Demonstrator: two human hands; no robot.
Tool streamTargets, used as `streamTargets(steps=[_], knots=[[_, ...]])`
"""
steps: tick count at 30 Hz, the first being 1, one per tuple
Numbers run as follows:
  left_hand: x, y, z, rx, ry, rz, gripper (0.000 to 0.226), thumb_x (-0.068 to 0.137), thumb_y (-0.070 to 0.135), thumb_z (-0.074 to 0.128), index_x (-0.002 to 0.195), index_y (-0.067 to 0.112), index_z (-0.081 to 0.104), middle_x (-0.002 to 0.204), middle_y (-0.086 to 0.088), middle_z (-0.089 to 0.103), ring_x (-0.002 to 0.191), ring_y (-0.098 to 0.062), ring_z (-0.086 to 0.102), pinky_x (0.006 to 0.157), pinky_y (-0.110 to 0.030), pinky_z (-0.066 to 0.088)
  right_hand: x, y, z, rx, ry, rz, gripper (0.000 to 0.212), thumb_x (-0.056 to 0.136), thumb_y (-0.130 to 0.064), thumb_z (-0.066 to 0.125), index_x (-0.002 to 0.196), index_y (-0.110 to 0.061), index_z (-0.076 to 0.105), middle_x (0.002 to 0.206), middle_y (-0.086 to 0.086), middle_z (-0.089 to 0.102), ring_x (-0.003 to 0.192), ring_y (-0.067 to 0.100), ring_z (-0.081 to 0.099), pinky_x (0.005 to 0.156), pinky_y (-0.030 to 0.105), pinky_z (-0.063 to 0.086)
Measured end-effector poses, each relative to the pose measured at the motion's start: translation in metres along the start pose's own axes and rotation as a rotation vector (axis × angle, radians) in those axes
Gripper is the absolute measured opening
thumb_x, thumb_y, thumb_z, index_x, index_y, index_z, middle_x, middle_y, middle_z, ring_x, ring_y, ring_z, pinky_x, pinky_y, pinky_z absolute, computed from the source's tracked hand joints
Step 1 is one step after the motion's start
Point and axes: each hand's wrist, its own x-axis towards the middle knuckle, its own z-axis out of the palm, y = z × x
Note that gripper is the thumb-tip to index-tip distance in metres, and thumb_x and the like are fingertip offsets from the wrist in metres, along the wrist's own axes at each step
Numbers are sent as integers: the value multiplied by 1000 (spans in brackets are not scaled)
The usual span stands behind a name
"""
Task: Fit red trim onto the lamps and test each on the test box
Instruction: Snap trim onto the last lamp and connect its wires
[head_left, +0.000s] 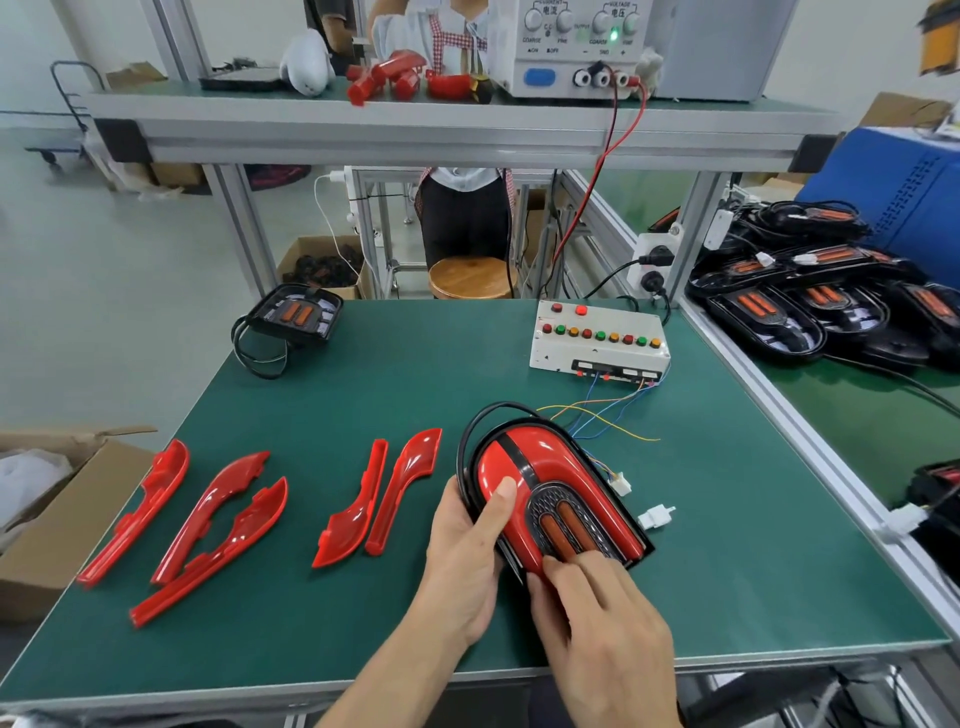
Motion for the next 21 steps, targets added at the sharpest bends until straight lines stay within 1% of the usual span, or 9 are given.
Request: streamTargets(steps=[4, 6, 11, 14, 16, 18, 20, 21], knots=[[1, 0, -2, 16, 4, -10, 44, 88, 28, 77, 124, 9, 61, 122, -18, 72, 118, -38, 66, 103, -55, 52, -3, -1, 2, 20, 10, 23, 23, 98, -32, 64, 92, -12, 76, 85, 0, 62, 72, 22, 59, 53, 30, 51], [2, 0, -2, 14, 4, -20, 46, 85, 27, 74, 124, 8, 61, 122, -18, 72, 119, -38, 66, 102, -55, 53, -6, 1, 2, 32, 17, 25, 24, 99, -33, 65, 94, -12, 77, 85, -1, 62, 71, 21, 59, 53, 29, 50], [1, 2, -3, 20, 3, -37, 47, 82, 25, 75, 123, 6, 64, 121, -19, 72, 118, -38, 67, 106, -58, 50, -9, 3, 3, 19, 32, 28, 24, 96, -35, 71, 100, -13, 80, 82, -2, 62, 68, 20, 58, 51, 29, 50], [1, 5, -2, 6, -1, -49, 47, 82, 24, 74, 124, 3, 64, 121, -20, 72, 114, -35, 68, 105, -57, 50, -8, 3, -2, 43, 19, 83, 25, 95, -38, 69, 101, -16, 81, 83, -3, 63, 68, 17, 61, 52, 27, 52], [3, 9, 1, -16, -7, -56, 50, 82, 23, 73, 127, 2, 62, 123, -20, 71, 114, -34, 68, 104, -55, 52, -6, -1, -10, 134, 12, 219, 26, 89, -43, 69, 98, -21, 80, 90, -6, 65, 73, 9, 62, 59, 20, 52], [6, 14, 2, -25, -12, -54, 52, 82, 23, 74, 129, 3, 62, 124, -19, 71, 114, -32, 69, 100, -51, 55, -2, -7, -21, 293, 17, 425, 27, 78, -52, 70, 94, -30, 70, 94, -11, 60, 79, 3, 59, 66, 8, 44], [9, 19, 4, -40, -16, -61, 52, 82, 25, 74, 129, 4, 64, 123, -16, 72, 111, -30, 70, 97, -49, 56, 1, -13, -27, 442, 44, 699, 39, 65, -62, 74, 89, -38, 55, 85, -11, 57, 76, 5, 59, 65, 9, 43], [10, 21, 5, -51, -18, -64, 51, 81, 25, 74, 127, 5, 65, 122, -16, 73, 110, -29, 71, 97, -50, 57, 5, -15, -28, 520, 45, 873, 47, 61, -69, 76, 89, -39, 53, 78, -7, 61, 71, 7, 62, 64, 12, 45]])
